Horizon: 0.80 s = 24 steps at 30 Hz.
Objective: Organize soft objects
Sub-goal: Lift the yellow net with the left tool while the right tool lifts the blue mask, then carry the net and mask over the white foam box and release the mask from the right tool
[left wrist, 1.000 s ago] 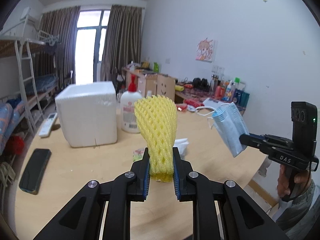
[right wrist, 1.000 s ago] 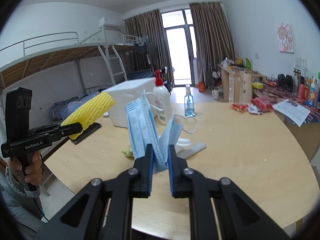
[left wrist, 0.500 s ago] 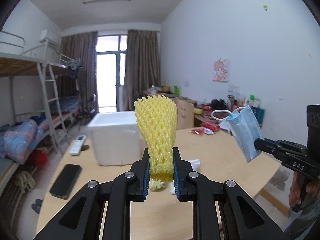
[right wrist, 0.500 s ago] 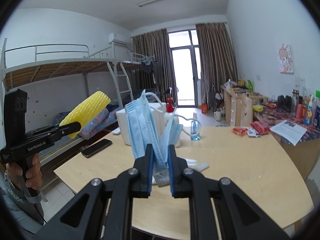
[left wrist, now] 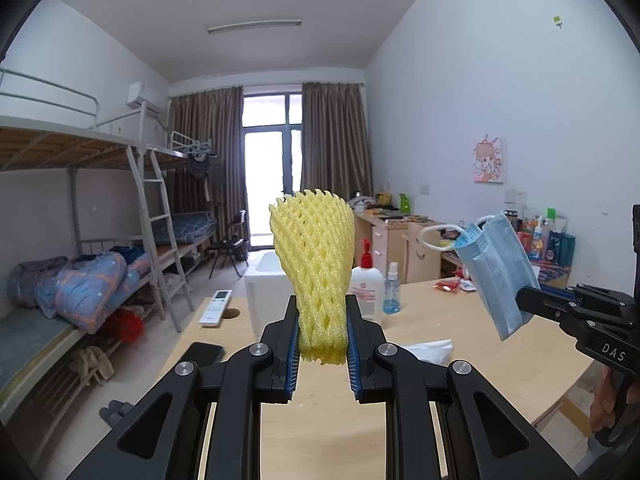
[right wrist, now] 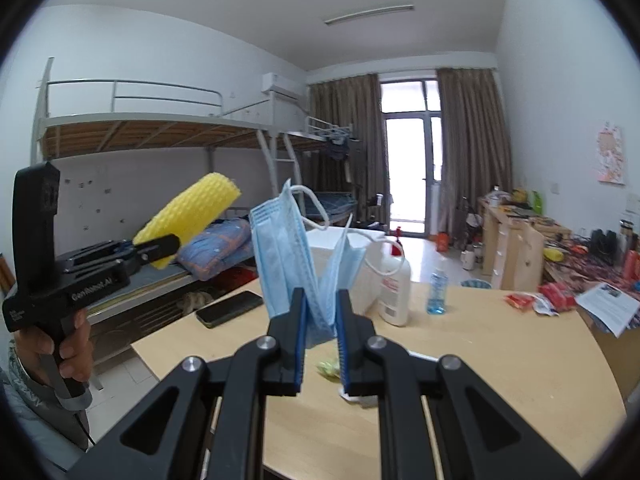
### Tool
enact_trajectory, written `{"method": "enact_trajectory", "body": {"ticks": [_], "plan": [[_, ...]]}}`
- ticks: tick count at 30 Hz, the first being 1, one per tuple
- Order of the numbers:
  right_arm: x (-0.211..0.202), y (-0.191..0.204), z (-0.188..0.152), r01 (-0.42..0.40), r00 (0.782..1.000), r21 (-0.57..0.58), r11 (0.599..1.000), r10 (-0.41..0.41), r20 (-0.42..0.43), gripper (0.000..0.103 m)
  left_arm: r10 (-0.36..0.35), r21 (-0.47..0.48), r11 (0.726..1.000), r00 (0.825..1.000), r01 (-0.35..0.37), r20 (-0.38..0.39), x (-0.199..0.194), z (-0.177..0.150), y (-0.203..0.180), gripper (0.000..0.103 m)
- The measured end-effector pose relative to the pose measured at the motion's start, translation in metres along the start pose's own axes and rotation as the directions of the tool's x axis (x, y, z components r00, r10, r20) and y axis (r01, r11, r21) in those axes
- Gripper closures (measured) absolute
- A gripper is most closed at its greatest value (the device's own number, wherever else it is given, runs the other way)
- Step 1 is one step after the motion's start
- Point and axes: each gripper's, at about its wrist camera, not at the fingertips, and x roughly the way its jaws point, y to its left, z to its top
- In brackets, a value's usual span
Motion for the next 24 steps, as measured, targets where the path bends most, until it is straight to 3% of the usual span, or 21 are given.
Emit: {"method": "enact_trajectory", "body": {"ticks": [10, 24], "plan": [[0.03, 0.012, 0.009, -0.072, 0.997, -0.03, 0.997, 0.072, -0.011, 0.086, 0.073, -0.028, 0.997, 0.997, -0.073, -0.01, 0.005, -0.002, 0.02, 0.082], [0.06, 0.009, 0.02, -0.07, 0.996, -0.029, 0.997, 0.069, -0.048, 0.086, 0.061, -0.042, 0.997, 0.998, -0.062, -0.024, 0.026, 0.004, 0.027, 0.082]]}}
